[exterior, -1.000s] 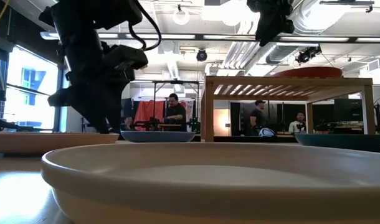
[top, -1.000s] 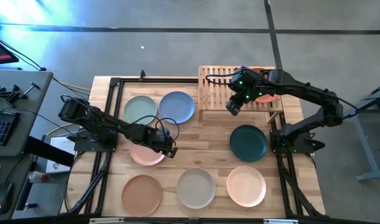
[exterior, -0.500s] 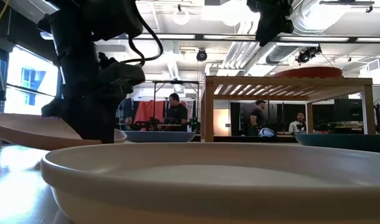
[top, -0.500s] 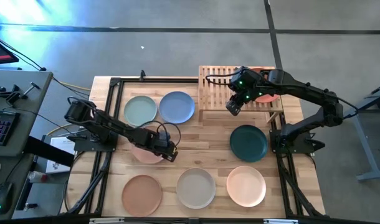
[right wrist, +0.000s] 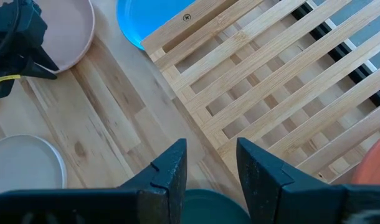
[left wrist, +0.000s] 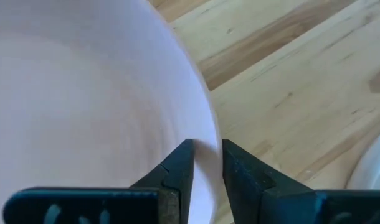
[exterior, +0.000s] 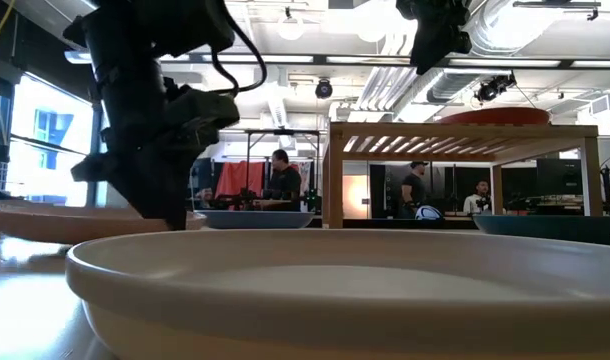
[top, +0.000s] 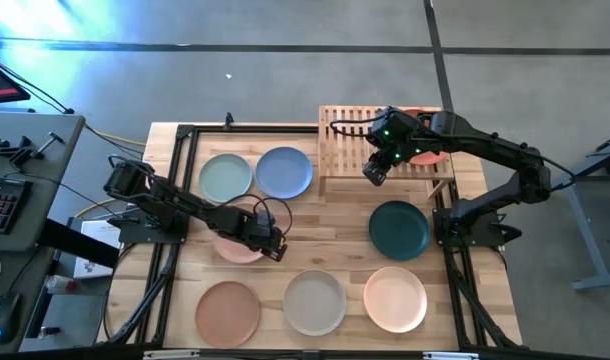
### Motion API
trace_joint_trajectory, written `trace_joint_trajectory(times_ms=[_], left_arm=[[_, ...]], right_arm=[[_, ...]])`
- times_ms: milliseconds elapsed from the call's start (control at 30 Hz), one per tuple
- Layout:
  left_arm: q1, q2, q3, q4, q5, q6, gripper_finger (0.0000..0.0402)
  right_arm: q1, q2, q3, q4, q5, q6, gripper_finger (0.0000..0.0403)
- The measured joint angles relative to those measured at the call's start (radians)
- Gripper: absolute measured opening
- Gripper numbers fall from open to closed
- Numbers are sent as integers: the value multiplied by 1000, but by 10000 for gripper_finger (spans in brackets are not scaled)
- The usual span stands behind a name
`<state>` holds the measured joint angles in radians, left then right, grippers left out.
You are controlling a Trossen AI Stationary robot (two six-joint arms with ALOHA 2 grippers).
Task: Place and stack plates onto a shelf
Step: Stack the light pink plate on top of the orange plate onto the shelf
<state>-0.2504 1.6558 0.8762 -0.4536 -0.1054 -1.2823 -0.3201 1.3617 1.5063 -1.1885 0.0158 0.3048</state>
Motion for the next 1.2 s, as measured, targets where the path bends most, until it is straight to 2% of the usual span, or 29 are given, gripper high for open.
trace_joint_trajectory(times_ms=[333, 600, 900, 1200], left_arm=[[0, 7, 10, -78, 5, 20, 53], [0, 7, 9, -78, 10, 30, 51], [-5, 4, 15, -85, 18, 50, 8], [-36, 10, 146, -264, 28, 175, 1]], right_arm=[[0, 0, 0, 0, 0, -18, 114], [0, 0, 0, 0, 0, -18, 114], [0, 0, 0, 0, -1, -18, 114], [0, 0, 0, 1, -1, -18, 114]])
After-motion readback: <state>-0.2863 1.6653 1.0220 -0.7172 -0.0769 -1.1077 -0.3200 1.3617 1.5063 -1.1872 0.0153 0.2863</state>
